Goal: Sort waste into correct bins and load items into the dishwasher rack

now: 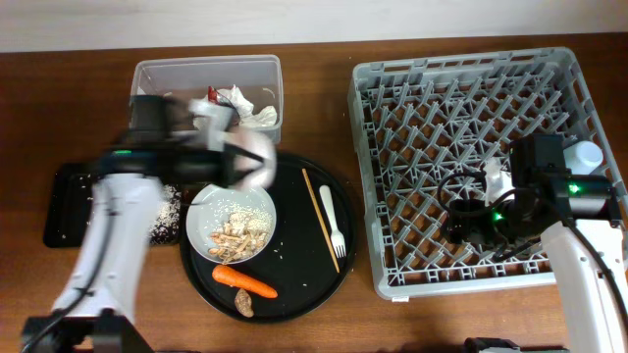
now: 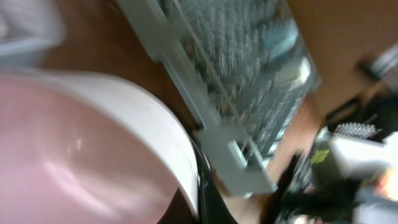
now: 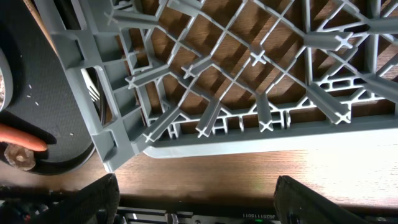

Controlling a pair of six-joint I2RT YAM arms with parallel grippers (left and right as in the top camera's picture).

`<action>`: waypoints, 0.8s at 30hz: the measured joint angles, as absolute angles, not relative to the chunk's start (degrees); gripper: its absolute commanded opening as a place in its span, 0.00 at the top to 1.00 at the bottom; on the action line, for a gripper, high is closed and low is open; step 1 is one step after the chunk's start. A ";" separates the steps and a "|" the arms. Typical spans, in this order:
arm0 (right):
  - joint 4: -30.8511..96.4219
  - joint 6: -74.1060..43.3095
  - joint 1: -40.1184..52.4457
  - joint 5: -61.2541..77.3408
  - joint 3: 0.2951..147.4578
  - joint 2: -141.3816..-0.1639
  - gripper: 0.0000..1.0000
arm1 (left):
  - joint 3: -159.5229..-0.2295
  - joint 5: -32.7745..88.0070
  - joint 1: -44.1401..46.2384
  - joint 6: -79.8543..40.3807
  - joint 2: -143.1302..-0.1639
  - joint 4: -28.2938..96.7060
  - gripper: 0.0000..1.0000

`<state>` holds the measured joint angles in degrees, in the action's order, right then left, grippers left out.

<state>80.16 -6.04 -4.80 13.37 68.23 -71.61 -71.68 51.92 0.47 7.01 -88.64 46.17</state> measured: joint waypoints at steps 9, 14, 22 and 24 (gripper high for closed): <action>80.14 -6.09 -4.82 13.34 68.23 -71.61 0.16 | -71.72 16.01 34.48 2.09 -101.86 39.72 0.99; 80.23 -6.07 -4.82 13.41 68.23 -71.61 0.02 | -71.72 14.90 35.24 1.74 -102.61 39.94 0.37; 80.58 -4.25 3.62 13.82 80.64 -72.20 0.02 | -75.68 15.33 11.55 1.67 -83.53 57.25 0.17; 79.18 -4.45 11.84 13.85 86.24 -72.23 0.02 | -75.77 14.09 -0.30 1.19 -79.48 59.37 0.13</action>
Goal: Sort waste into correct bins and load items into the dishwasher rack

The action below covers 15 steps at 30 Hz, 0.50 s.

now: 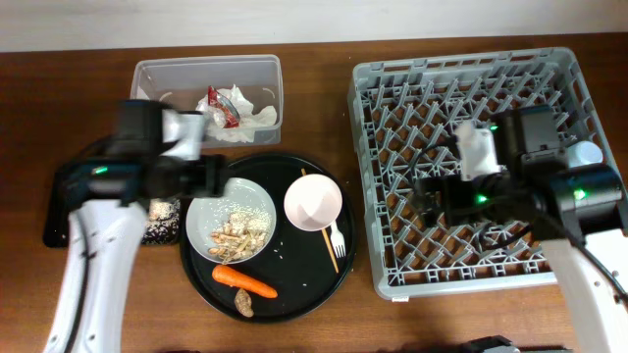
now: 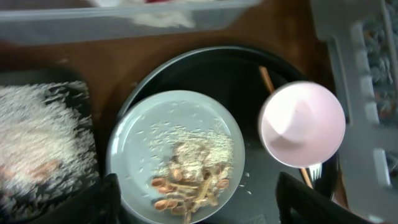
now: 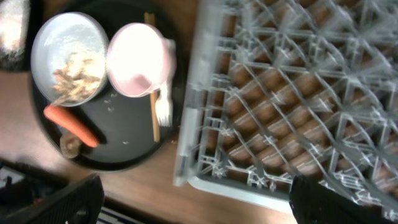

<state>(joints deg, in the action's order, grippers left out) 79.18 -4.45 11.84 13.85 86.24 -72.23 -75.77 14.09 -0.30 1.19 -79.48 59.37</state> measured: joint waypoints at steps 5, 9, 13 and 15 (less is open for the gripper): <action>71.31 -6.90 30.17 7.70 88.77 -86.76 0.02 | -75.75 14.17 -11.55 -3.44 -79.61 61.08 0.13; 60.75 -7.79 33.80 4.43 90.98 -100.92 0.04 | -75.75 14.06 -11.60 -4.16 -79.64 61.12 0.13; 56.03 -10.17 33.80 -1.83 90.98 -108.79 0.05 | -75.75 13.85 -11.62 -4.16 -79.66 61.12 0.13; 55.90 -11.29 33.80 -3.90 90.98 -111.83 0.10 | -75.75 13.85 -11.62 -4.16 -79.66 61.12 0.13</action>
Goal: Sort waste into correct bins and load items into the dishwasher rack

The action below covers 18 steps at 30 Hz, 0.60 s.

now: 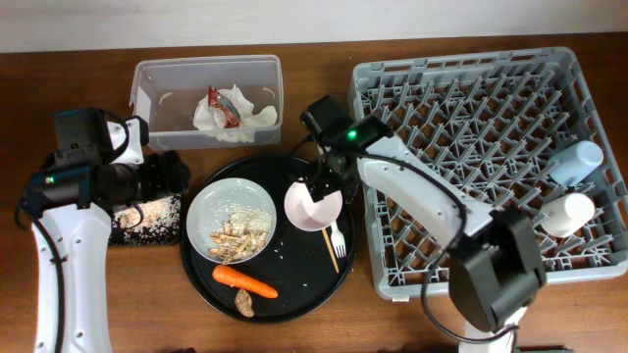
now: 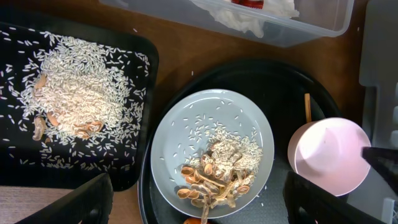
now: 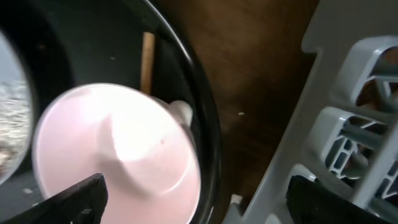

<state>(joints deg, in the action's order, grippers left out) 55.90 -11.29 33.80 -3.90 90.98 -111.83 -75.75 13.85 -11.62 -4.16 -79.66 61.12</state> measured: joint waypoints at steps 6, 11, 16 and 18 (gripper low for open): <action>57.34 -15.68 33.80 -4.95 91.00 -118.34 0.60 | -75.75 13.85 -11.60 -4.16 -79.66 61.12 0.13; 60.86 -16.60 33.80 -4.47 92.07 -118.89 0.96 | -75.75 13.85 -11.62 -4.16 -79.66 61.12 0.13; 71.85 -16.45 33.58 -7.66 108.22 -116.86 0.96 | -75.75 13.85 -11.60 -4.16 -79.66 61.17 0.13; 75.64 -16.51 32.49 -12.49 114.52 -113.80 0.96 | -75.75 13.85 -11.62 -4.16 -79.66 61.17 0.13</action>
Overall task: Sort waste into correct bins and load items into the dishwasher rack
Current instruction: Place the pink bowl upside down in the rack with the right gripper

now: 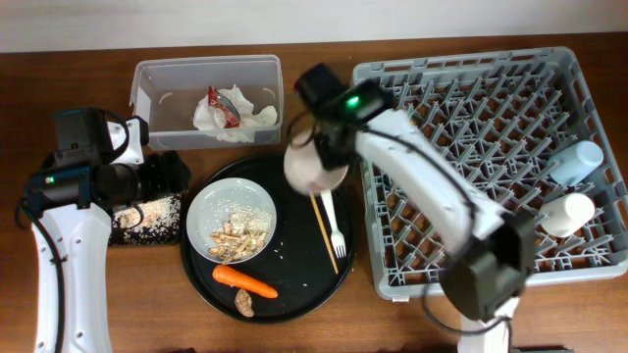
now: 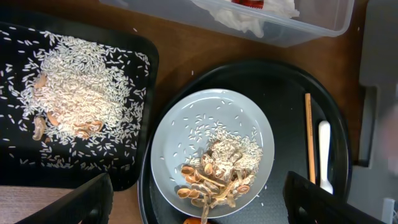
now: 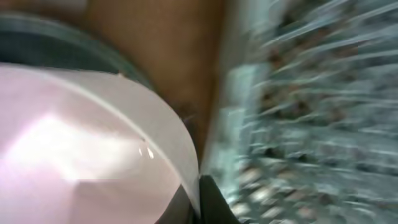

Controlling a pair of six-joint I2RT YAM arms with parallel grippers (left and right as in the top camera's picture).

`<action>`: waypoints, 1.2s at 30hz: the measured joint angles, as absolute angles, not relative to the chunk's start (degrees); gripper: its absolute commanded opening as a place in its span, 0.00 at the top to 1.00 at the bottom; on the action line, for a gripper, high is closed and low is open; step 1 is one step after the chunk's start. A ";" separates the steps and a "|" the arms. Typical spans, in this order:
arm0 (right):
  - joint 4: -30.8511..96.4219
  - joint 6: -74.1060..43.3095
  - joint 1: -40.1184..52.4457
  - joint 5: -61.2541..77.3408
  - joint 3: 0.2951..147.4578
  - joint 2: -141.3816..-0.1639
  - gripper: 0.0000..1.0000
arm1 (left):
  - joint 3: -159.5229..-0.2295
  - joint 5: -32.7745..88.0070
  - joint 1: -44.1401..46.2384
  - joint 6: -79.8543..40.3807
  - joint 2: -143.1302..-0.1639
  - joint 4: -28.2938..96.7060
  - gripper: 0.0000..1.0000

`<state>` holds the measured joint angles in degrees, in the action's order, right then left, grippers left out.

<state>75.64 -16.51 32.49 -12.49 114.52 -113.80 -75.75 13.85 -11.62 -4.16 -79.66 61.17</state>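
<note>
My right gripper (image 1: 325, 157) is shut on the rim of the pink bowl (image 1: 310, 169) and holds it above the round black tray's (image 1: 299, 299) upper right edge, beside the grey dishwasher rack (image 1: 471, 147). In the right wrist view the bowl (image 3: 81, 143) fills the left, with its rim pinched in the gripper (image 3: 198, 198). A grey plate (image 1: 231, 224) of rice and peanut shells, a carrot (image 1: 243, 281), a chopstick (image 1: 324, 233) and a white fork (image 1: 334, 224) lie on the tray. My left gripper (image 1: 169, 176) is open at the tray's left, above the plate (image 2: 211, 152).
A clear bin (image 1: 208, 93) with crumpled wrappers stands at the back. A black rectangular tray (image 2: 68, 106) of rice lies at the left. Two white cups (image 1: 577, 157) sit at the rack's right side. A small brown lump (image 1: 245, 306) lies beside the carrot.
The pink bowl stood on the black tray with my right gripper at its rim. Now the gripper is shut on it and holds it clear of the tray. The left arm has not moved.
First my left gripper held the pink bowl over the plate while the right hung over the rack's front. Then the bowl stood on the tray and the left gripper was open and drawn back. Then my right gripper was at the bowl, which it now holds lifted.
</note>
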 measured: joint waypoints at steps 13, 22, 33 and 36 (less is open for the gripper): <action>92.47 -43.27 10.41 -65.39 118.45 -102.94 0.96 | -75.75 13.85 -11.60 -4.16 -79.68 61.14 0.13; 94.56 -45.89 1.15 -75.37 118.10 -96.99 0.96 | -75.75 13.82 -11.62 -4.16 -79.72 61.25 0.13; 49.21 -10.61 -0.25 -77.78 118.06 -107.02 0.96 | -75.68 13.85 -11.60 -4.16 -79.83 61.28 0.13; 49.67 -8.64 -4.58 -74.41 117.91 -111.50 0.96 | -75.68 13.85 -11.62 -4.16 -79.83 61.28 0.13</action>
<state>49.67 -8.64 -4.58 -74.41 117.91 -111.50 -75.68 13.85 -11.62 -4.16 -79.83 61.28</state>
